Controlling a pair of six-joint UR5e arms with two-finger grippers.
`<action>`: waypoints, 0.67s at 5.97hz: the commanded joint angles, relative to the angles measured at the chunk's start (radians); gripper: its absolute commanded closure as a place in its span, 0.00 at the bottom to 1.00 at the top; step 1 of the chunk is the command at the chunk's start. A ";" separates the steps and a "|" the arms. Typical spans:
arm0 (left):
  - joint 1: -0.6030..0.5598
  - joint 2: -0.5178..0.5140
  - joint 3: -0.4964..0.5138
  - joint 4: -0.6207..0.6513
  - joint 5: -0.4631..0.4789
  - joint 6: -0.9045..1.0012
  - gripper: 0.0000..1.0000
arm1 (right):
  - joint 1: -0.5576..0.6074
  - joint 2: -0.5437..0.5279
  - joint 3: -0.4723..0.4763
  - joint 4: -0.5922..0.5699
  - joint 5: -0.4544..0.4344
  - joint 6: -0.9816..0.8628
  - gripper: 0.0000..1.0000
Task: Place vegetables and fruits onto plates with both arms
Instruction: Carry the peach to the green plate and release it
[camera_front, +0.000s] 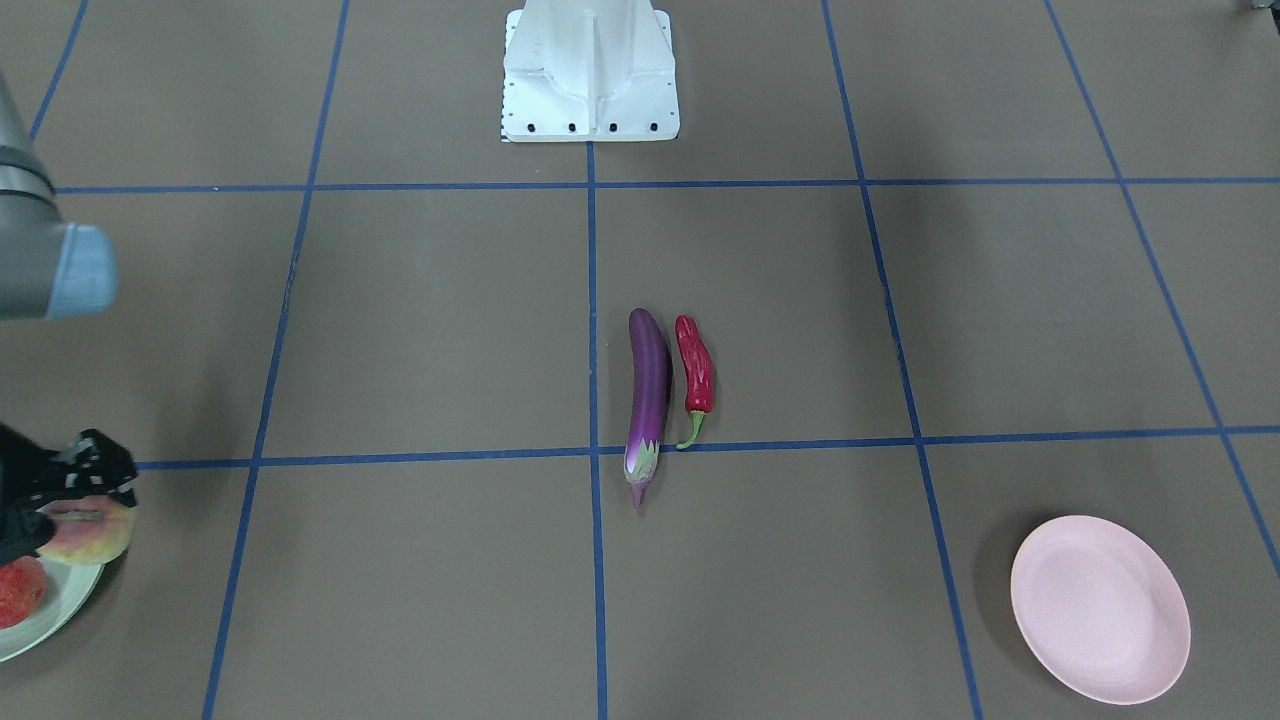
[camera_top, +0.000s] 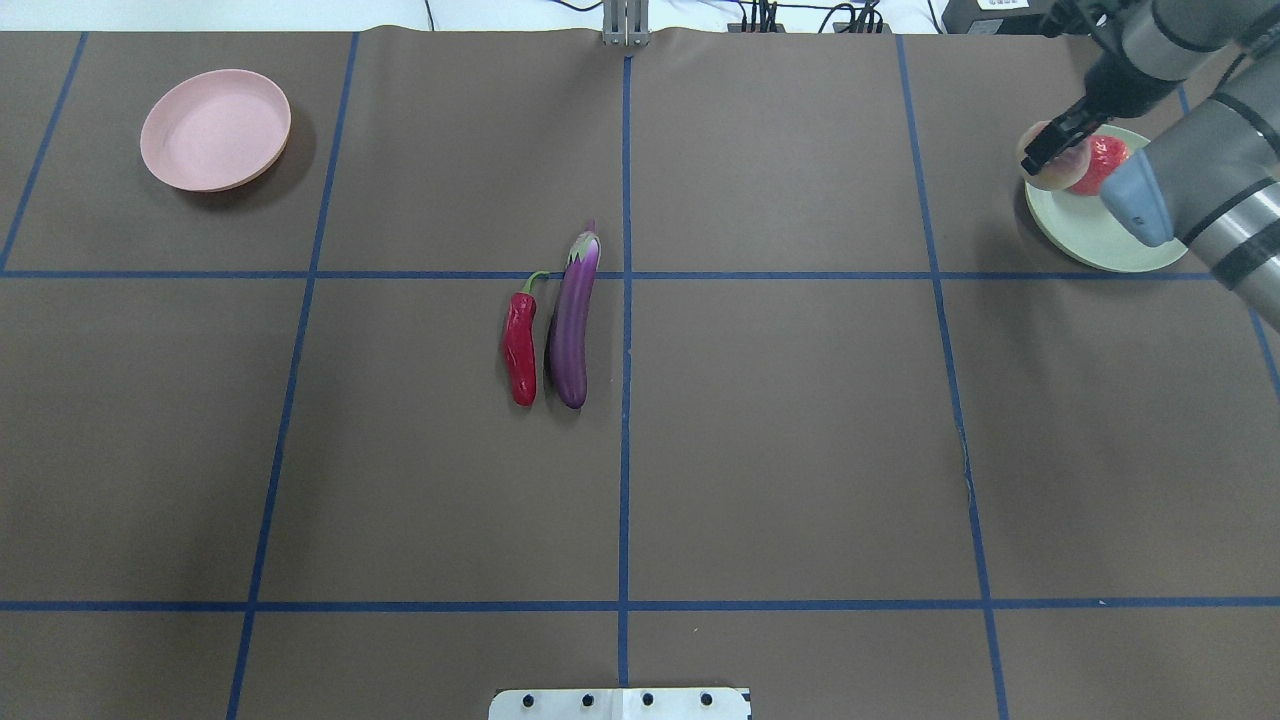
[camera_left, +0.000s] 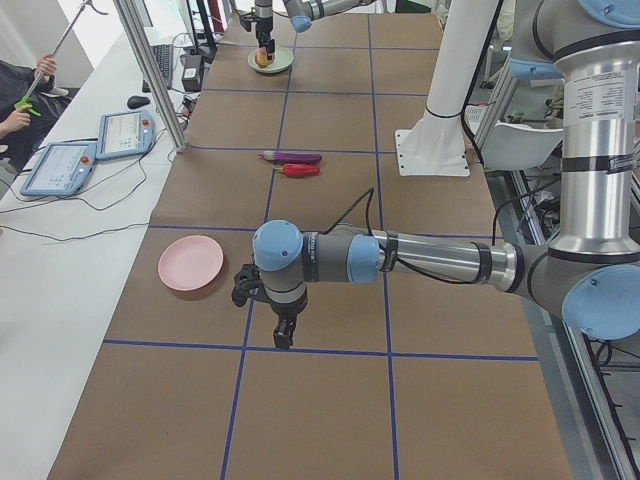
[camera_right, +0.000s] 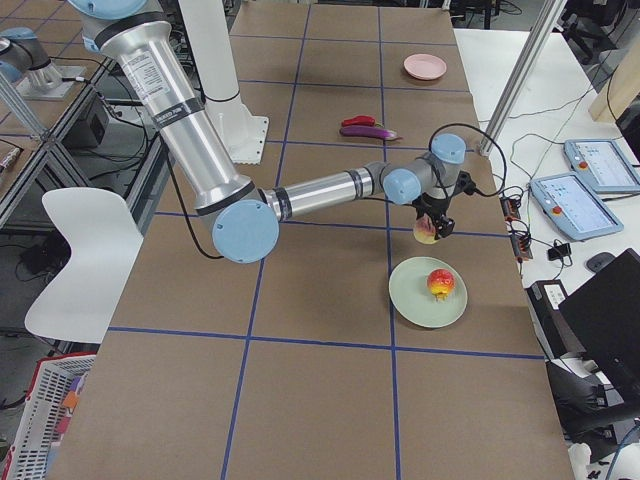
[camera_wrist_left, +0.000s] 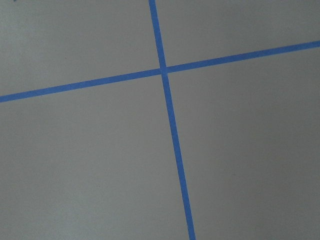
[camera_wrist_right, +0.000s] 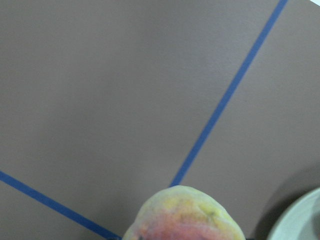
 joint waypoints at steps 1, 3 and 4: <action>0.000 0.000 -0.003 -0.002 0.000 0.000 0.00 | 0.049 -0.050 -0.108 0.077 0.025 -0.110 1.00; 0.000 0.002 -0.004 -0.002 0.000 0.000 0.00 | 0.050 -0.050 -0.101 0.077 0.025 -0.081 0.13; 0.000 0.002 -0.004 -0.002 0.000 0.000 0.00 | 0.061 -0.048 -0.090 0.076 0.025 -0.023 0.01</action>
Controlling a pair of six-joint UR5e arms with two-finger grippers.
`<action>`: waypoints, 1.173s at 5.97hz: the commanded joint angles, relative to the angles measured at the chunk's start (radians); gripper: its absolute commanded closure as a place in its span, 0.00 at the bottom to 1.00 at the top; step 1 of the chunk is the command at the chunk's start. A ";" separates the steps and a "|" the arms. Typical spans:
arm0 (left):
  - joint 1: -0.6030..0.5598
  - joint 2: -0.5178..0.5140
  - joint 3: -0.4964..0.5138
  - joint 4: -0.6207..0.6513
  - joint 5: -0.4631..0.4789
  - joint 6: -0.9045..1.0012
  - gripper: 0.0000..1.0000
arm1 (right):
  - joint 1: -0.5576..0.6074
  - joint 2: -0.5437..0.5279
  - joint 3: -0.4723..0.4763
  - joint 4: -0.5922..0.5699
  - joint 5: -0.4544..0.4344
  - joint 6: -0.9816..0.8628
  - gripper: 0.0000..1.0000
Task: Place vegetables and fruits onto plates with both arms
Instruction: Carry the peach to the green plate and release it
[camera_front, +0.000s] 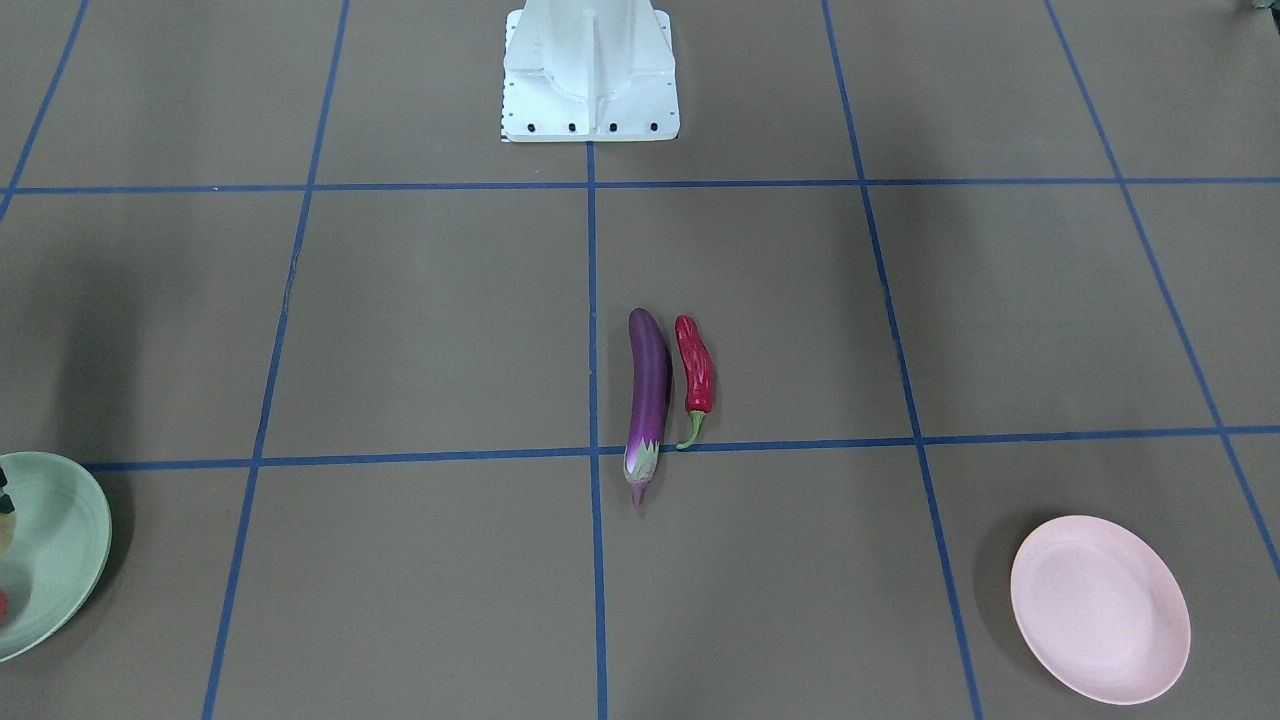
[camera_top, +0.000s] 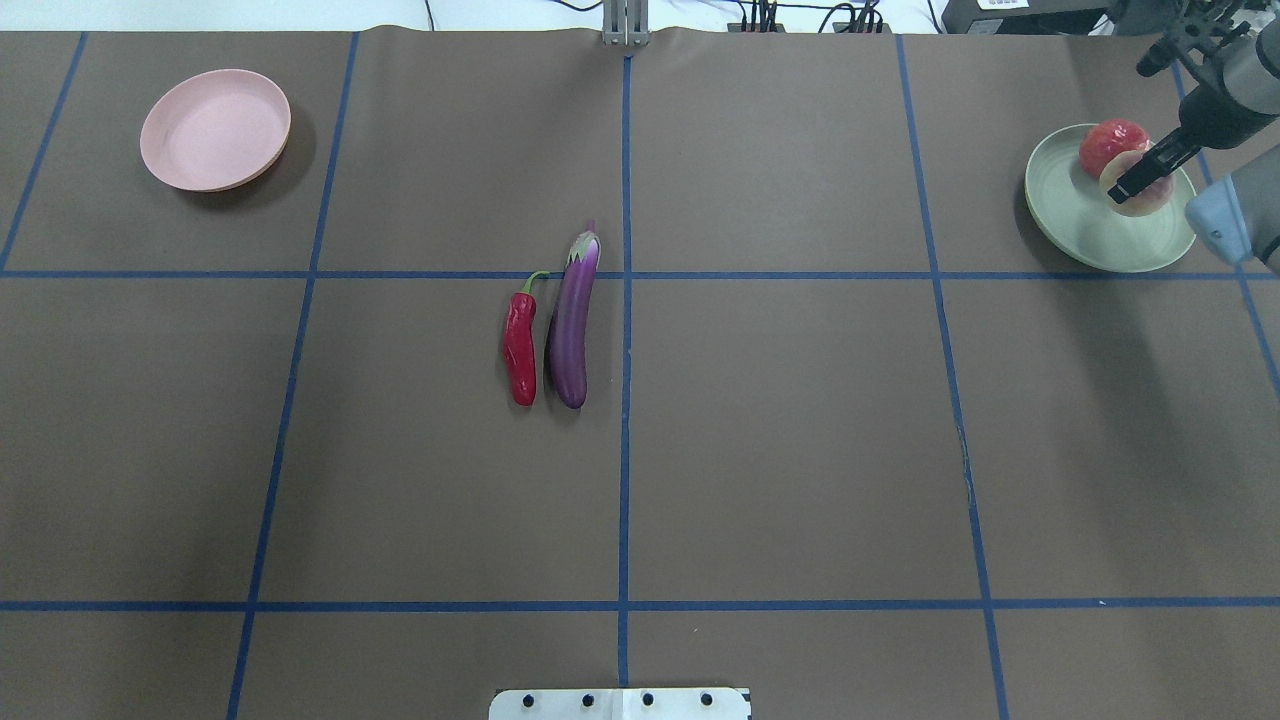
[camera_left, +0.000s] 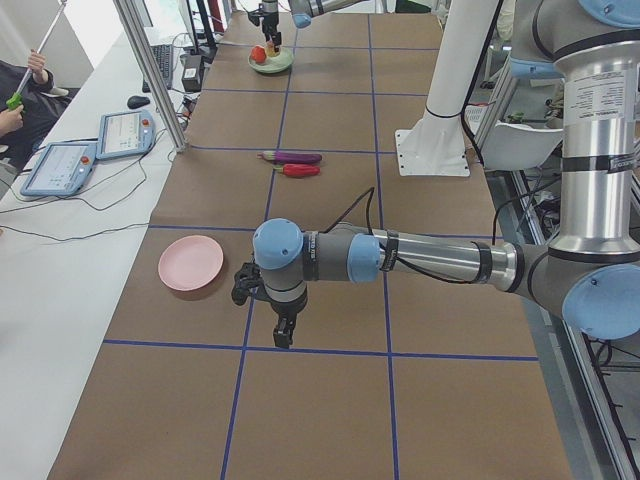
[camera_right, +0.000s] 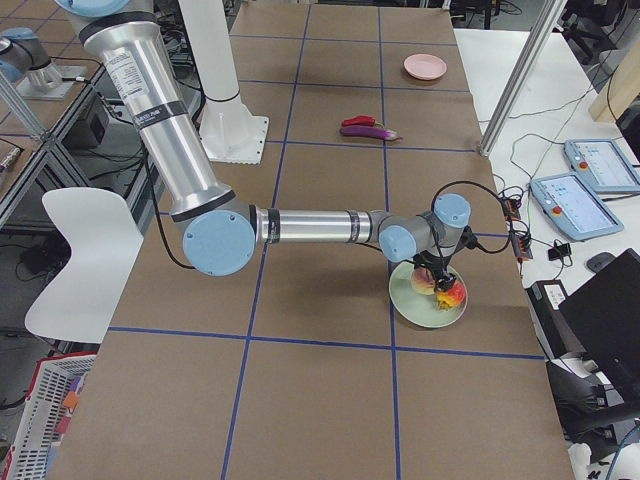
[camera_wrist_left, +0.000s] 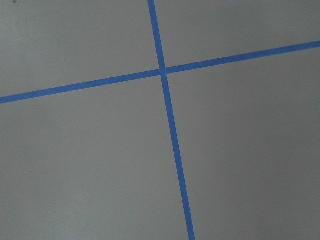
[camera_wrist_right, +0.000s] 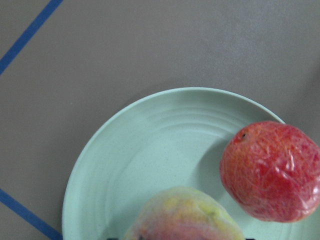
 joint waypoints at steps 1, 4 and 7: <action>0.000 0.000 0.000 0.000 0.000 0.000 0.00 | 0.046 -0.001 0.010 -0.002 0.032 0.167 0.01; 0.000 -0.001 0.000 -0.002 0.000 0.002 0.00 | 0.268 -0.124 0.213 -0.214 0.128 0.220 0.01; 0.027 -0.029 -0.014 -0.018 0.002 -0.006 0.00 | 0.353 -0.394 0.396 -0.255 0.120 0.097 0.00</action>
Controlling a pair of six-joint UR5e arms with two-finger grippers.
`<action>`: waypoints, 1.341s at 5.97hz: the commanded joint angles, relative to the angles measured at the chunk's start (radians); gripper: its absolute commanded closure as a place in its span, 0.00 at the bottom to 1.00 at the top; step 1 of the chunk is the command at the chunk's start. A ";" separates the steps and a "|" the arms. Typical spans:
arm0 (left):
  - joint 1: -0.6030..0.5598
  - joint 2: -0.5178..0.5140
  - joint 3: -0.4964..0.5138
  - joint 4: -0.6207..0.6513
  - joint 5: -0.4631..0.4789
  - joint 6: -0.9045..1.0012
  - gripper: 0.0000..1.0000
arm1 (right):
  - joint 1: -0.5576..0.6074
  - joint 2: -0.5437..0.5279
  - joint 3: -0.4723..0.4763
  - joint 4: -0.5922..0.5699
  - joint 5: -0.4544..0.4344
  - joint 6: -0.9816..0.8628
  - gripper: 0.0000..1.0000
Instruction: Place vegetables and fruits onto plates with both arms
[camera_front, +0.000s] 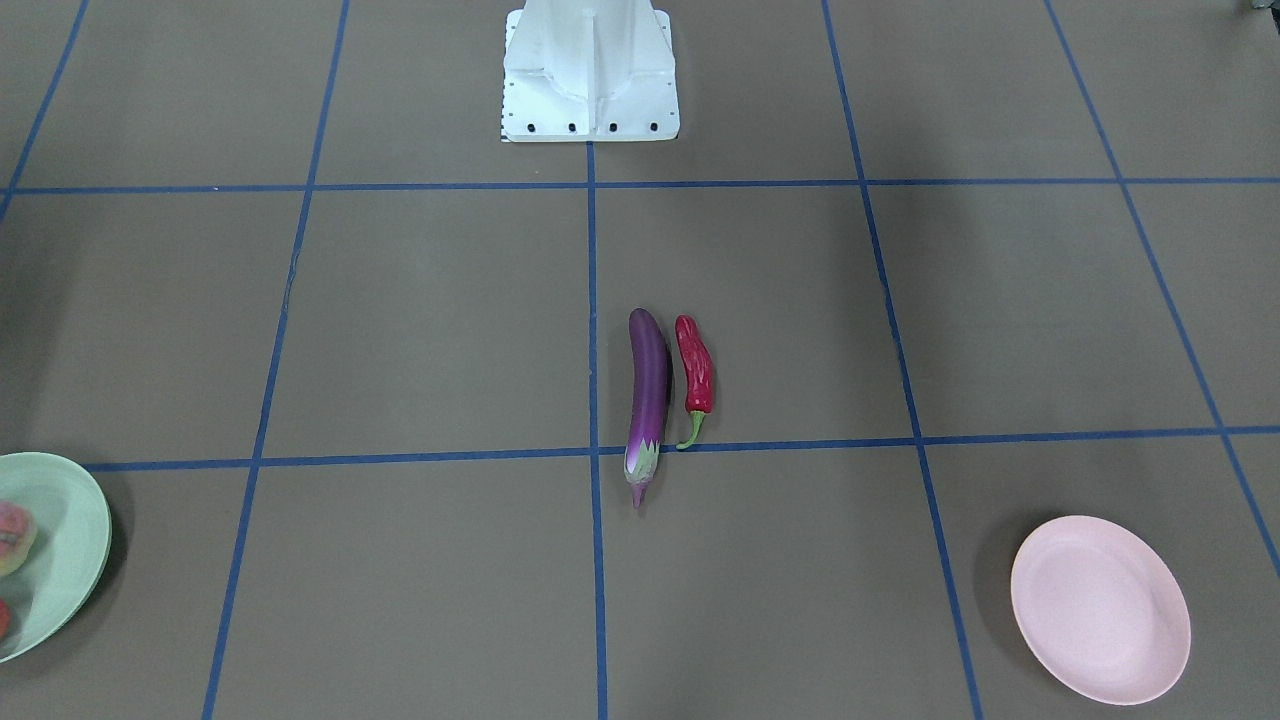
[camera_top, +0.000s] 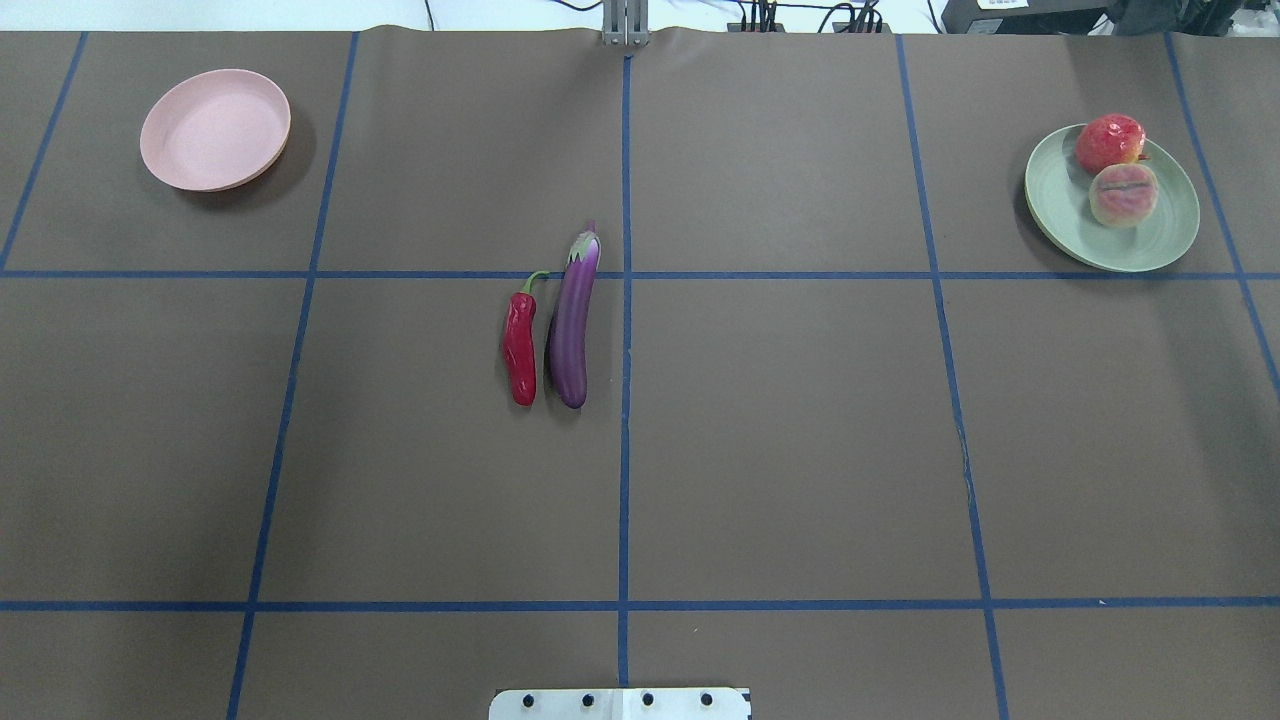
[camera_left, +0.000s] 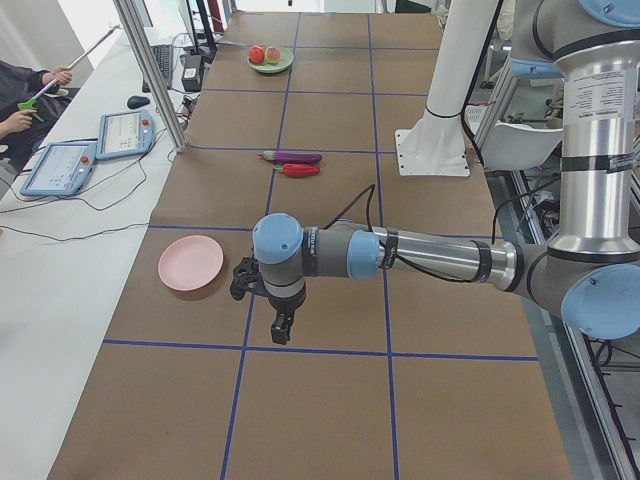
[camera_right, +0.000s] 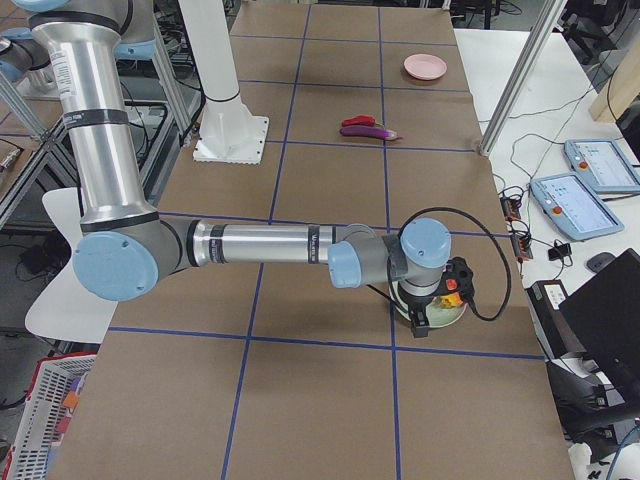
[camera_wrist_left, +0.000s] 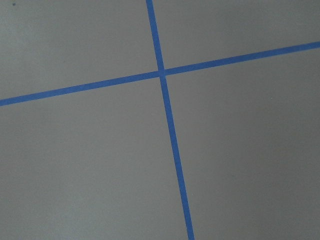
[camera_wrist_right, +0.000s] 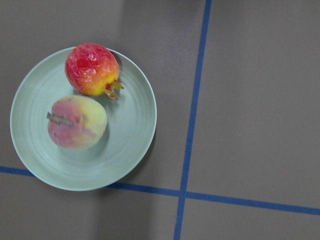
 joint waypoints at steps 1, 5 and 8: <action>0.018 -0.043 -0.011 -0.058 0.000 -0.007 0.00 | 0.011 -0.117 0.077 -0.010 -0.004 0.003 0.00; 0.173 -0.212 0.018 -0.204 0.009 -0.420 0.00 | 0.010 -0.160 0.159 -0.036 -0.006 0.043 0.00; 0.424 -0.324 0.037 -0.273 0.017 -0.658 0.00 | 0.010 -0.162 0.165 -0.030 -0.003 0.042 0.00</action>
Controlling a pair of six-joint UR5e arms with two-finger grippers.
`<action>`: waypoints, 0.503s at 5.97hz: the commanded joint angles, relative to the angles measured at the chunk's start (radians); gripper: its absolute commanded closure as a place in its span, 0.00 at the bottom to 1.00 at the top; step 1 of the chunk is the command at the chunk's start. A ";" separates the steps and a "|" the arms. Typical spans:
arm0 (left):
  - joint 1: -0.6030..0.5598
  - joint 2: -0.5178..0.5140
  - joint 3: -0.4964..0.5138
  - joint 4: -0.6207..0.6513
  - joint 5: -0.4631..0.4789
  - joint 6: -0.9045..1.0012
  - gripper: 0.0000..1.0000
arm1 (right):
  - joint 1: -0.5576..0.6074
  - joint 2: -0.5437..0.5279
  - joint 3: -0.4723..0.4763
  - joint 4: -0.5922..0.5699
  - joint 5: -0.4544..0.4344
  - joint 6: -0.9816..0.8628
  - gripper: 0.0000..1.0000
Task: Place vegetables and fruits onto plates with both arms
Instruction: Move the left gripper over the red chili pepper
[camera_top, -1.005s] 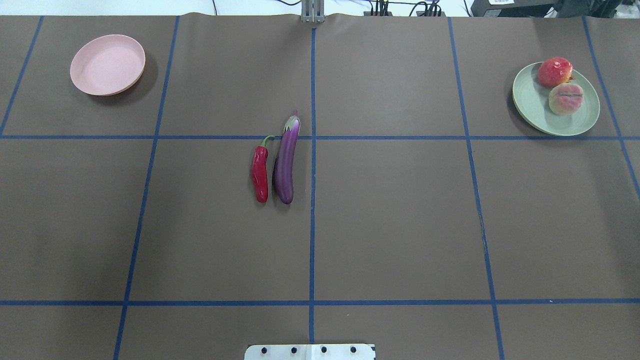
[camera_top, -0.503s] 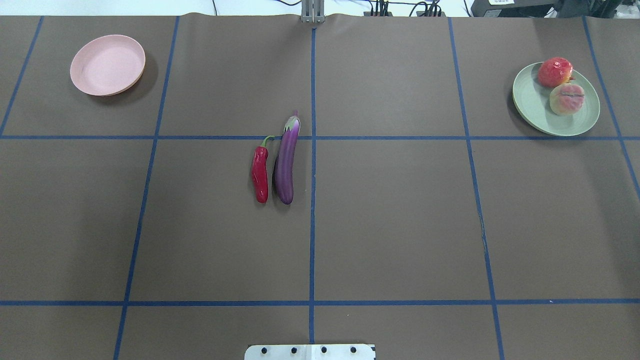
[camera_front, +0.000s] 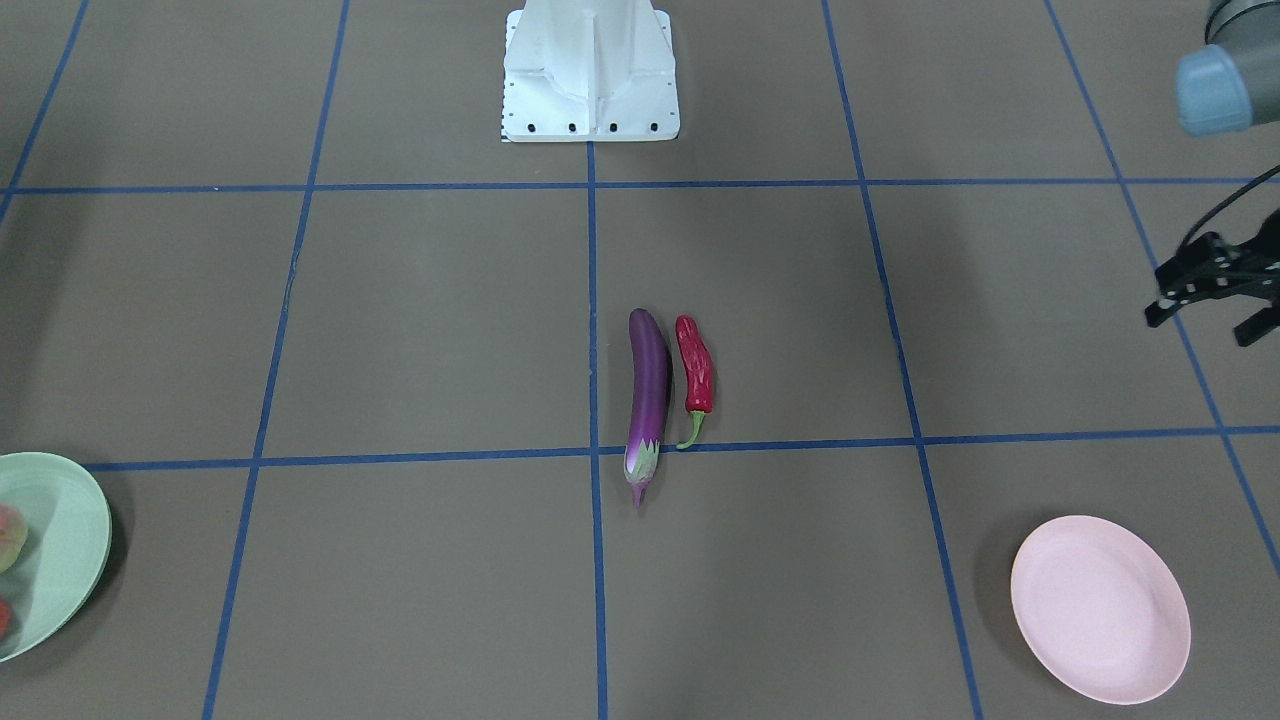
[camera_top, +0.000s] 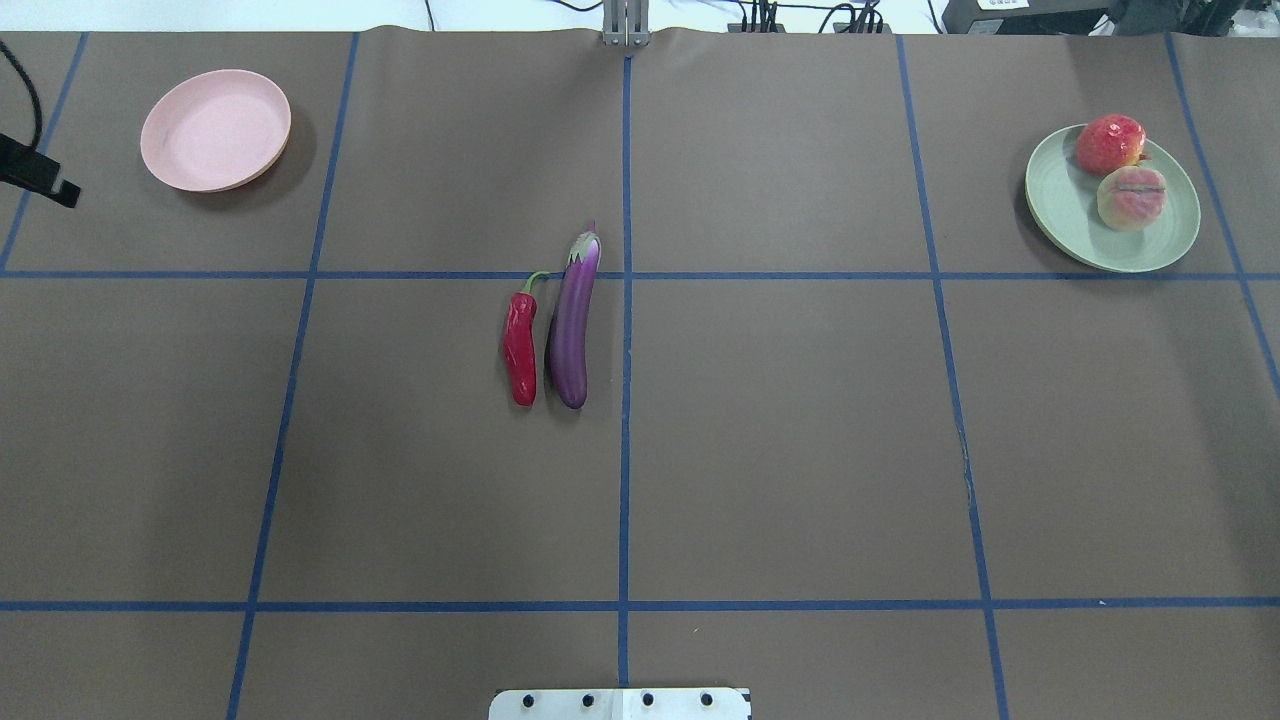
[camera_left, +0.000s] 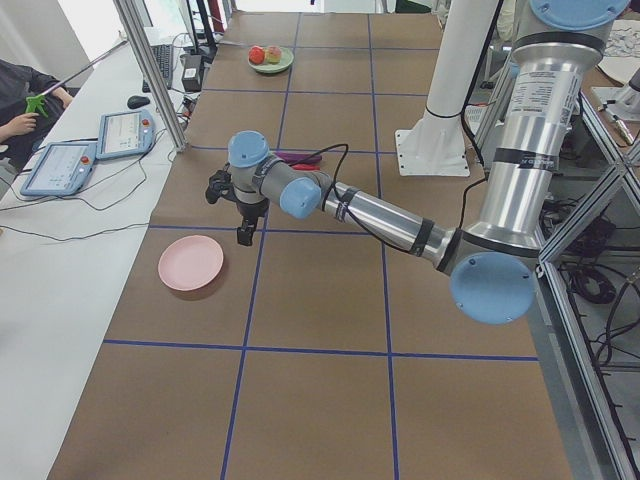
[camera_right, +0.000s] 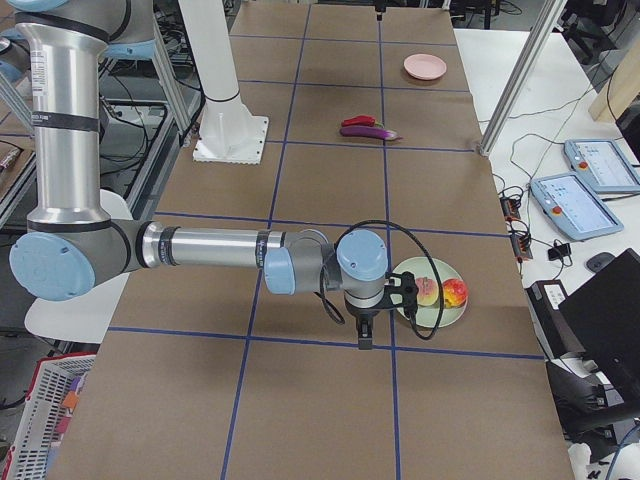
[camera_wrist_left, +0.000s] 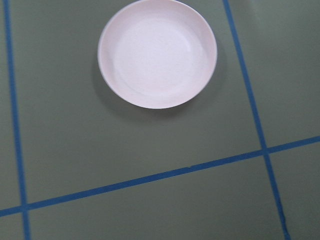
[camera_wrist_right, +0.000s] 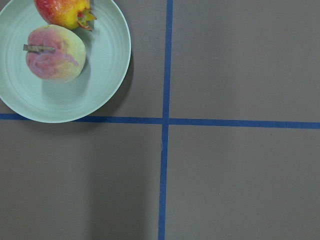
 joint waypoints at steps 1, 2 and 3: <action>0.175 -0.115 0.029 -0.003 0.083 -0.241 0.00 | -0.002 -0.003 0.003 0.003 0.005 0.000 0.00; 0.319 -0.188 0.042 -0.002 0.215 -0.461 0.00 | -0.002 -0.006 0.004 0.004 0.007 0.000 0.00; 0.428 -0.300 0.123 -0.002 0.277 -0.597 0.00 | -0.002 -0.006 0.004 0.004 0.007 0.000 0.00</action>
